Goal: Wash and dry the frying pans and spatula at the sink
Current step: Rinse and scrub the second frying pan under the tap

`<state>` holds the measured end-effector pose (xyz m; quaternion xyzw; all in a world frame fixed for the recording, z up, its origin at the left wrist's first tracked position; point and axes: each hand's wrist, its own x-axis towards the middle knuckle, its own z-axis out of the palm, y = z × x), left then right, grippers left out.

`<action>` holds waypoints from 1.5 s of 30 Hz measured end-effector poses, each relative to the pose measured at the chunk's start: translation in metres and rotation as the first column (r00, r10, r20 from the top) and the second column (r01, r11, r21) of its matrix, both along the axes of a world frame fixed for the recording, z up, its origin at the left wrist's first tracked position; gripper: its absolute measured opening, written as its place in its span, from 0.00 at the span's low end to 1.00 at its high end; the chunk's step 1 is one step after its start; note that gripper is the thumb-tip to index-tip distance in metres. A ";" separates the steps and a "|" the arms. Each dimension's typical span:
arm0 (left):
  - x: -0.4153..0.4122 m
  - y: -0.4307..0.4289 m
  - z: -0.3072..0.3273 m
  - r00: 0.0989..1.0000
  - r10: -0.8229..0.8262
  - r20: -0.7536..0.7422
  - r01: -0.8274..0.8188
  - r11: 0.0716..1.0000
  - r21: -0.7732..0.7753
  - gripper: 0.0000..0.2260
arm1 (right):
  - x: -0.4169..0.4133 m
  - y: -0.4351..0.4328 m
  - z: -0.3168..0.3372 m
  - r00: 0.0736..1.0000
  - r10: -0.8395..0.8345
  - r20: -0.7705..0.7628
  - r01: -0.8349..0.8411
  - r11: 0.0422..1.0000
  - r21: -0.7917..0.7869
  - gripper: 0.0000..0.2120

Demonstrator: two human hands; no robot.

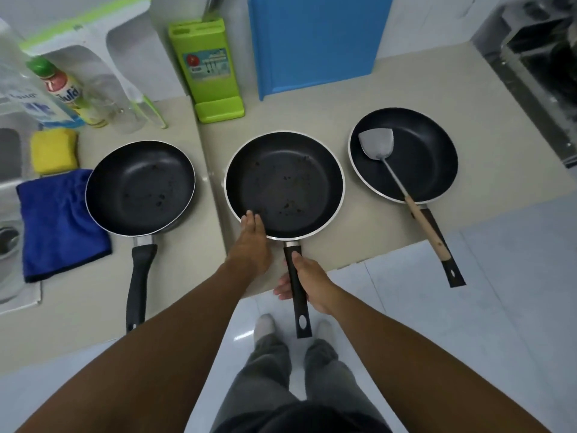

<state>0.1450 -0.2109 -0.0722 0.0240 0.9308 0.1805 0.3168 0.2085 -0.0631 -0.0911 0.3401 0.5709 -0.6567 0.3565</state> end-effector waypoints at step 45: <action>0.121 -0.392 0.138 0.830 0.377 -0.412 -0.355 0.926 0.131 0.31 | 0.080 -0.342 0.150 0.889 0.281 -0.361 -0.212 0.952 0.220 0.18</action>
